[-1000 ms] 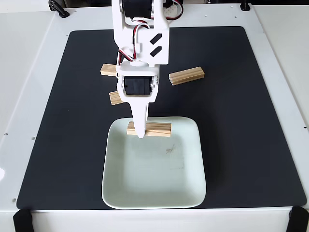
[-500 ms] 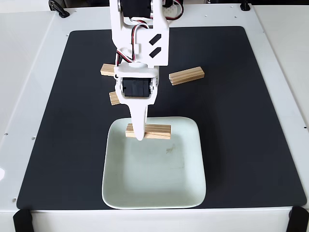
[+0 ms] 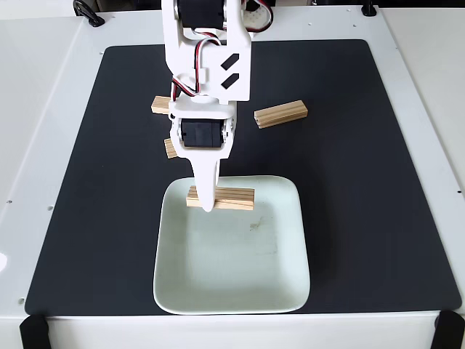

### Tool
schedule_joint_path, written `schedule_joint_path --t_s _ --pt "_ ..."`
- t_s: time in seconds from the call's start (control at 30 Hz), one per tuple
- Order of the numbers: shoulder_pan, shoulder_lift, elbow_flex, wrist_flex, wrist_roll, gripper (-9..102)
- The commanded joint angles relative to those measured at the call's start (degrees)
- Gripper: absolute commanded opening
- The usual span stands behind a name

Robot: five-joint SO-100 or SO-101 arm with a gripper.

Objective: Pick up the wooden block and place them on the plate.

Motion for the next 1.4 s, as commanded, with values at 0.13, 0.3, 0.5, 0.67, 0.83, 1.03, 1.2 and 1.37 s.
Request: schedule_joint_path --t_s 0.13,0.3,0.5,0.67,0.83,1.03,1.2,1.37 --pt "0.1 0.9 -2.3 0.4 0.4 0" --pt "0.1 0.8 -2.1 0.4 0.4 0" --pt "-0.1 -0.1 -2.2 1.1 0.4 0" --pt "0.3 -1.6 -3.2 2.9 0.4 0" --pt "0.4 -1.6 -3.2 2.3 0.4 0" --pt "0.4 -1.5 -3.2 2.4 0.4 0" --pt "0.4 -1.5 -3.3 2.4 0.4 2" --pt "0.4 -1.5 -3.3 2.6 0.4 9"
